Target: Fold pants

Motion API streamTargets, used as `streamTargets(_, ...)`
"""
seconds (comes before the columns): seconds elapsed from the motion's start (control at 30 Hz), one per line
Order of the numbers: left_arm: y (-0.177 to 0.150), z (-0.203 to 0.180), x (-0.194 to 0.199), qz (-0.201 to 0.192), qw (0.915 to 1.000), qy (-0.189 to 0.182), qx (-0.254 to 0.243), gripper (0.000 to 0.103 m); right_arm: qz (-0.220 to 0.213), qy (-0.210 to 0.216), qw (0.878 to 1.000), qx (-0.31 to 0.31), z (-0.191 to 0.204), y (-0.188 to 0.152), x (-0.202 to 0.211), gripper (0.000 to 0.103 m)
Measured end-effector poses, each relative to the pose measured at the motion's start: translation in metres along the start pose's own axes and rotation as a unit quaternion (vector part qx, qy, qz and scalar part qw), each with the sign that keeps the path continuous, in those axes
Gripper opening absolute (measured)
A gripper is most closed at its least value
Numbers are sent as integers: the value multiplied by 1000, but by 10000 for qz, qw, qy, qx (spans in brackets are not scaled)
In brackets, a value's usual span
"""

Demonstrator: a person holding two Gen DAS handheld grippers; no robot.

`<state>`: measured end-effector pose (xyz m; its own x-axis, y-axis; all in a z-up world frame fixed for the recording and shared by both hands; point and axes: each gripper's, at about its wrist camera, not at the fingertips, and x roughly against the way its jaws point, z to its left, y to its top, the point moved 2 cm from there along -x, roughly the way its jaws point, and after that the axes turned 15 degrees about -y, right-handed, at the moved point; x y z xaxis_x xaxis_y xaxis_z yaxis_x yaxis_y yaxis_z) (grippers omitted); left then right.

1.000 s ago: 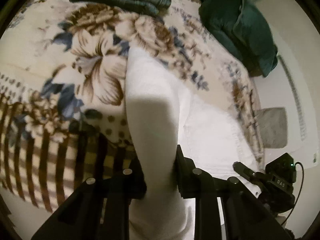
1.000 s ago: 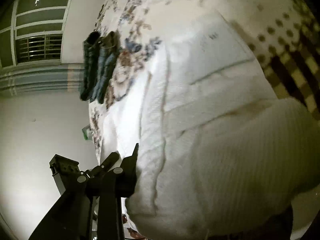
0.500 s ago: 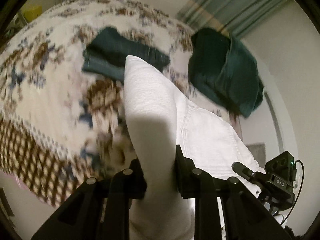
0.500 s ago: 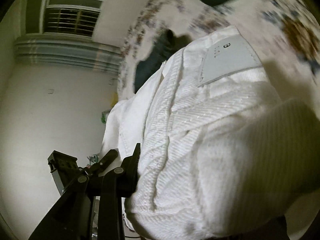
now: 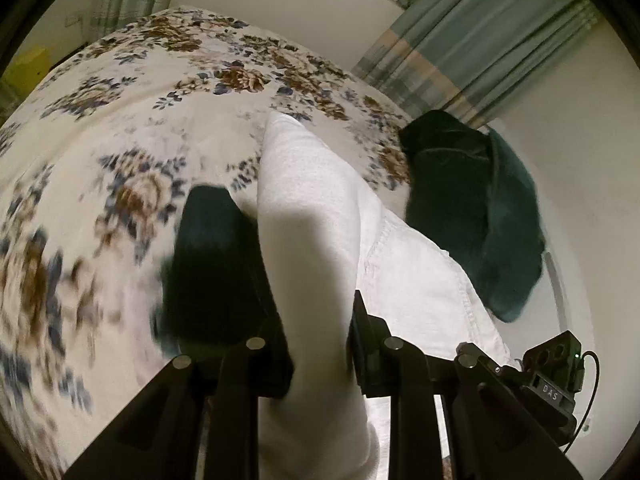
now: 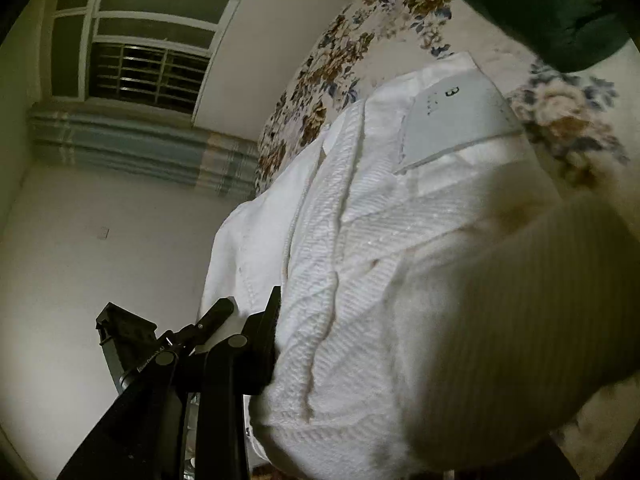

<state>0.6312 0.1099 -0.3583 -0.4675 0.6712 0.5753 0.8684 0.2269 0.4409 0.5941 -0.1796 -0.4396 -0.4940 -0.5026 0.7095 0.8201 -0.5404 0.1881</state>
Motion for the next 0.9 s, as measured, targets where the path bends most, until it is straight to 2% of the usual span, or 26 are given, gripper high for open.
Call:
streamTargets(0.07,20,33,-31,140,9999,38,5,20,-4,-61,10000,-48,0,15,-36,34)
streamTargets(0.17,31,75,-65,361,9992,175,92,20,76,-276,9996,-66,-7,32,-91,34)
streamTargets(0.27,21,111,-88,658,9967,380,300,21,268,-593,9978,93,-18,30,-127,35)
streamTargets(0.33,11,131,-93,751,9951,361,531,26,426,-786,9958,206,-23,26,-140,40)
streamTargets(0.37,8,136,-91,747,9947,344,619,27,553,-839,9947,197,-26,25,-143,46)
streamTargets(0.43,4,141,-84,732,9938,347,762,33,652,-944,9932,215,-29,20,-141,52)
streamTargets(0.5,3,137,-74,672,9937,413,793,34,645,-1123,9912,263,-33,17,-131,56)
streamTargets(0.57,3,126,-59,616,9939,642,645,34,643,-1339,9885,278,-34,17,-118,58)
streamTargets(0.6,4,123,-55,594,9937,761,575,34,593,-1521,9861,312,-34,16,-110,64)
streamTargets(0.73,2,99,-34,587,9889,1357,136,34,411,-2035,9765,583,-23,11,-75,65)
streamTargets(0.77,0,90,-31,638,9861,1532,16,35,287,-2234,9713,761,-15,8,-63,68)
streamTargets(0.8,0,85,-27,644,9853,1580,-65,36,183,-2369,9673,883,-8,8,-54,76)
streamTargets(0.87,-4,66,-18,588,9824,1742,-328,47,-150,-2865,9505,1195,15,5,-32,90)
streamTargets(0.9,-5,56,-14,560,9802,1846,-450,67,-297,-3043,9426,1344,25,2,-24,98)
